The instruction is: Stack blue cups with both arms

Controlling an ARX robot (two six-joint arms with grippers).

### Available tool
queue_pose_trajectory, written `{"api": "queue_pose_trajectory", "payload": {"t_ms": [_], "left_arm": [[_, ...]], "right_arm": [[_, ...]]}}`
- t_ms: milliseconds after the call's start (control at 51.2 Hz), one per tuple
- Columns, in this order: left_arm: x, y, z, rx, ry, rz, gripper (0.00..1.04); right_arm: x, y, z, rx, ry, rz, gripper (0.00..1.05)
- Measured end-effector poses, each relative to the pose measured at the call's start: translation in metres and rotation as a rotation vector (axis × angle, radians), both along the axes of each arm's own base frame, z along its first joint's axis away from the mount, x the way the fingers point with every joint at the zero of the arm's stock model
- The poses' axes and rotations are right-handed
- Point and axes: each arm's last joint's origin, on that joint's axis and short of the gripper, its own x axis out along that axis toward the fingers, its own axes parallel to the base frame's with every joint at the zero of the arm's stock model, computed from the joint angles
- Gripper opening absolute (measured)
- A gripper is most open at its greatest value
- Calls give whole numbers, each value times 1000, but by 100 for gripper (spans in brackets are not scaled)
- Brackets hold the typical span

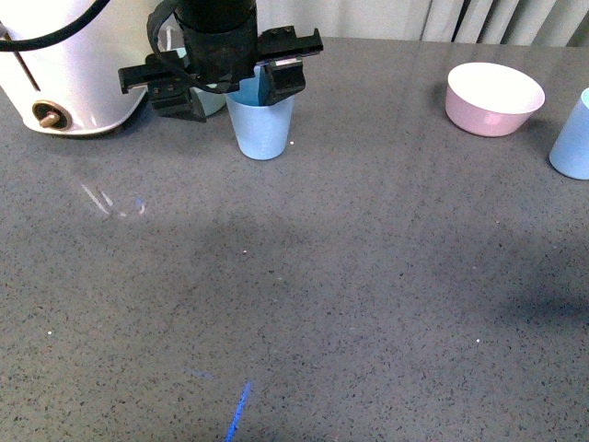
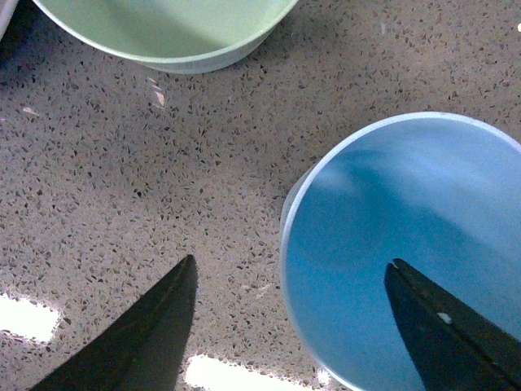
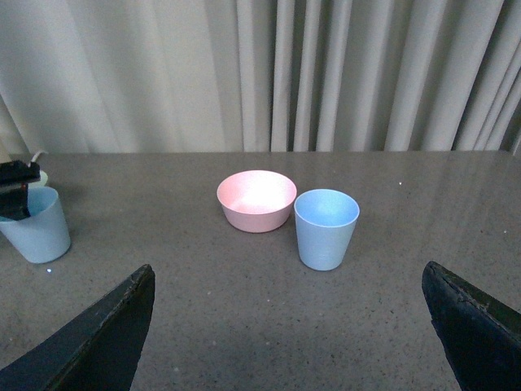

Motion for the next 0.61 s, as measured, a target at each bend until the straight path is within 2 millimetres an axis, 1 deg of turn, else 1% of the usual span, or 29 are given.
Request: {"api": "queue_pose_trajectory", "payload": {"t_ms": [39, 117, 176, 195, 312, 332, 371, 410, 469, 605], "left_arm": [[0, 0, 0, -1, 2, 2, 64], [-1, 0, -1, -3, 7, 6, 54], [-2, -1, -2, -5, 14, 11, 43], [-2, -1, -2, -5, 15, 11, 41], [-4, -5, -2, -15, 22, 15, 20], [-5, -7, -2, -18, 23, 15, 15], [-7, -9, -3, -21, 27, 9, 7], [-10, -12, -3, -27, 30, 9, 2], [-18, -17, 1, -39, 48, -16, 2], [-38, -33, 3, -57, 89, -69, 2]], "right_arm": [[0, 0, 0, 0, 0, 0, 96], [0, 0, 0, 0, 0, 0, 96], [0, 0, 0, 0, 0, 0, 96], [0, 0, 0, 0, 0, 0, 96], [0, 0, 0, 0, 0, 0, 96], [0, 0, 0, 0, 0, 0, 96], [0, 0, 0, 0, 0, 0, 96], [0, 0, 0, 0, 0, 0, 96], [0, 0, 0, 0, 0, 0, 96], [0, 0, 0, 0, 0, 0, 96]]}}
